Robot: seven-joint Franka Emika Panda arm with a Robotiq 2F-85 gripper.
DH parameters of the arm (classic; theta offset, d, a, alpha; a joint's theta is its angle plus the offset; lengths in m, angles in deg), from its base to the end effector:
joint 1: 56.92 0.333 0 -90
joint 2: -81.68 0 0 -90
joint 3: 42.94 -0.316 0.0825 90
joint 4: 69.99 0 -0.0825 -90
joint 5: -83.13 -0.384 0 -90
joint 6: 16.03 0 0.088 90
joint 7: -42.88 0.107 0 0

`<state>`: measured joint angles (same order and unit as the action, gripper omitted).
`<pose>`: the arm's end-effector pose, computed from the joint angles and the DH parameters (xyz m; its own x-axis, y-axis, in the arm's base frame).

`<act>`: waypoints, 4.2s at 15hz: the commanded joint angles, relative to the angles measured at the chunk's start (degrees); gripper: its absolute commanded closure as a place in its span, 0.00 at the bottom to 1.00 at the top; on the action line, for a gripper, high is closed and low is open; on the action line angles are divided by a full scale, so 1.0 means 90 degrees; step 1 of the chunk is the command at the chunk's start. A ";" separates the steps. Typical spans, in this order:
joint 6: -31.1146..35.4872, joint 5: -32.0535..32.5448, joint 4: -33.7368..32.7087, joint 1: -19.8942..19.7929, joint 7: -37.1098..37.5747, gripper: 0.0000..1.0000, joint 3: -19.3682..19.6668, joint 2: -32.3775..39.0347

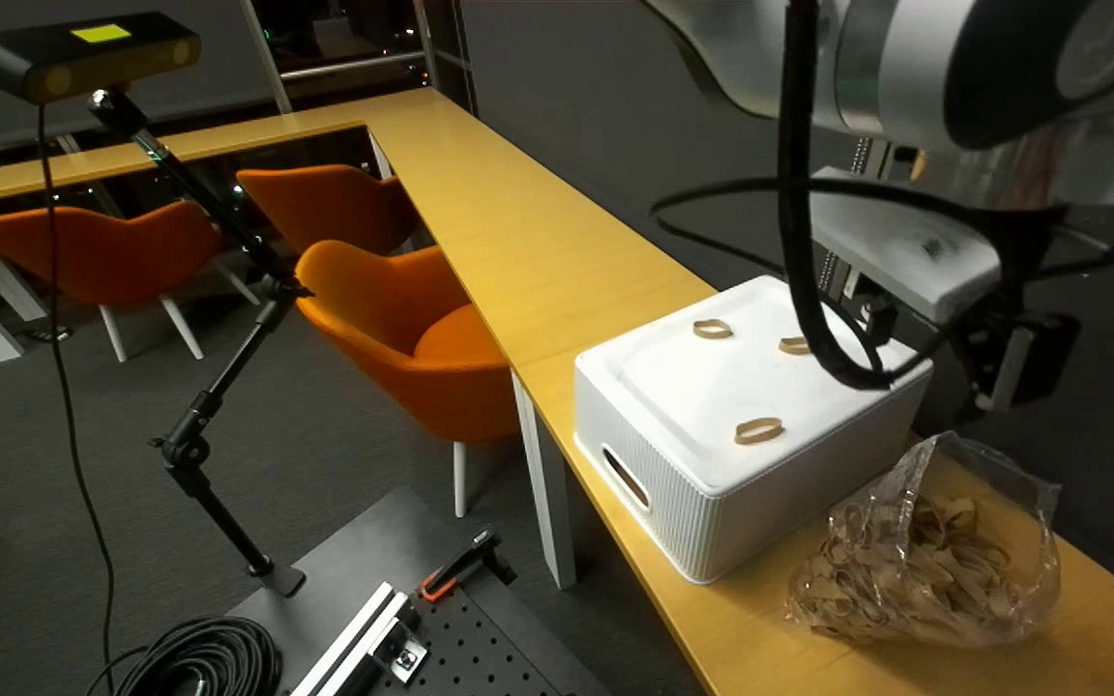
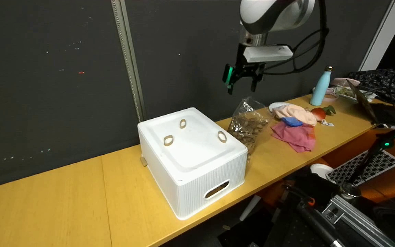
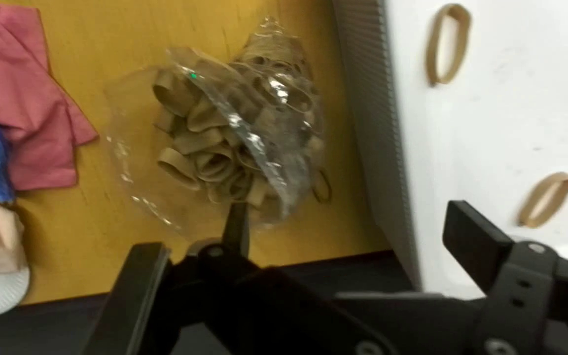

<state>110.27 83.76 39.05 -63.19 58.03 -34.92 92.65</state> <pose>0.5958 -0.1484 0.4113 0.8699 -0.4792 0.1167 -0.4830 -0.8756 0.0058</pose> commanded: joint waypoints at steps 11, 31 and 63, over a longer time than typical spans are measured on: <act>-0.1055 -0.0083 -0.3899 0.0419 -0.0113 0.00 -0.0412 0.3295; -0.1716 -0.0047 -0.5050 0.0783 -0.0152 0.26 -0.0502 0.4360; -0.1847 -0.0092 -0.4202 0.1484 -0.0024 1.00 -0.0872 0.3397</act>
<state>95.16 83.69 -2.76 -49.98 57.02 -42.33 126.46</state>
